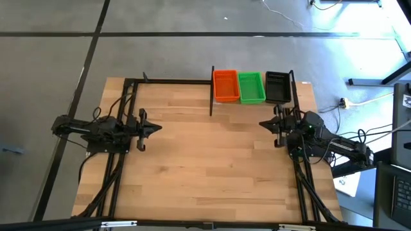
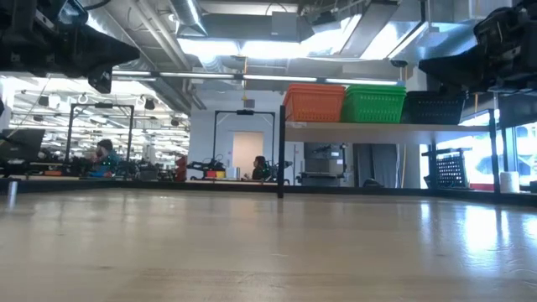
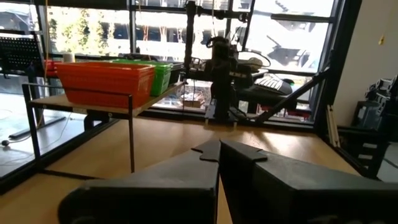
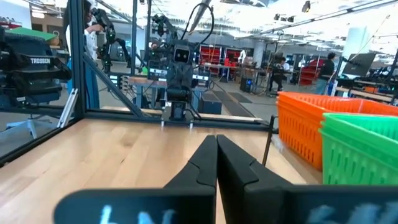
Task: Stack baskets on shelf by color
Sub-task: Return to Home Position
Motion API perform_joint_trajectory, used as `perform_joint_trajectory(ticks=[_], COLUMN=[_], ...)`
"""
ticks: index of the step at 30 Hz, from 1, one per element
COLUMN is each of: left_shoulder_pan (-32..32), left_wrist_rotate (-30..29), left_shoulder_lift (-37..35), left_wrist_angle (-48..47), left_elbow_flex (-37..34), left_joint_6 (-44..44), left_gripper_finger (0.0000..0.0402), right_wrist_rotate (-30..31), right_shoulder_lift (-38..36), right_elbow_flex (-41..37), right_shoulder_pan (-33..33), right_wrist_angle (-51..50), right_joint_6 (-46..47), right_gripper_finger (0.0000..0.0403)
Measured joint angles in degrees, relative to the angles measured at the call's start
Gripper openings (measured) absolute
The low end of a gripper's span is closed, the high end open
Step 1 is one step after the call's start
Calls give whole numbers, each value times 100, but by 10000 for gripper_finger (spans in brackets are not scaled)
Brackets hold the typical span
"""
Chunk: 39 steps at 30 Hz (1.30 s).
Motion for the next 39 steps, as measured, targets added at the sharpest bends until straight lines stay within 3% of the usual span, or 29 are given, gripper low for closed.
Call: perform_joint_trajectory(ticks=[39], left_shoulder_pan=[0], left_wrist_rotate=[-52], left_shoulder_lift=[2], left_wrist_angle=[-201], left_elbow_flex=[0], left_joint_6=[-3], left_gripper_finger=[0], right_wrist_rotate=[17], right_shoulder_lift=[-2], right_elbow_flex=[0], right_shoulder_pan=[0], right_wrist_angle=[20], right_joint_6=[10], right_gripper_finger=[0])
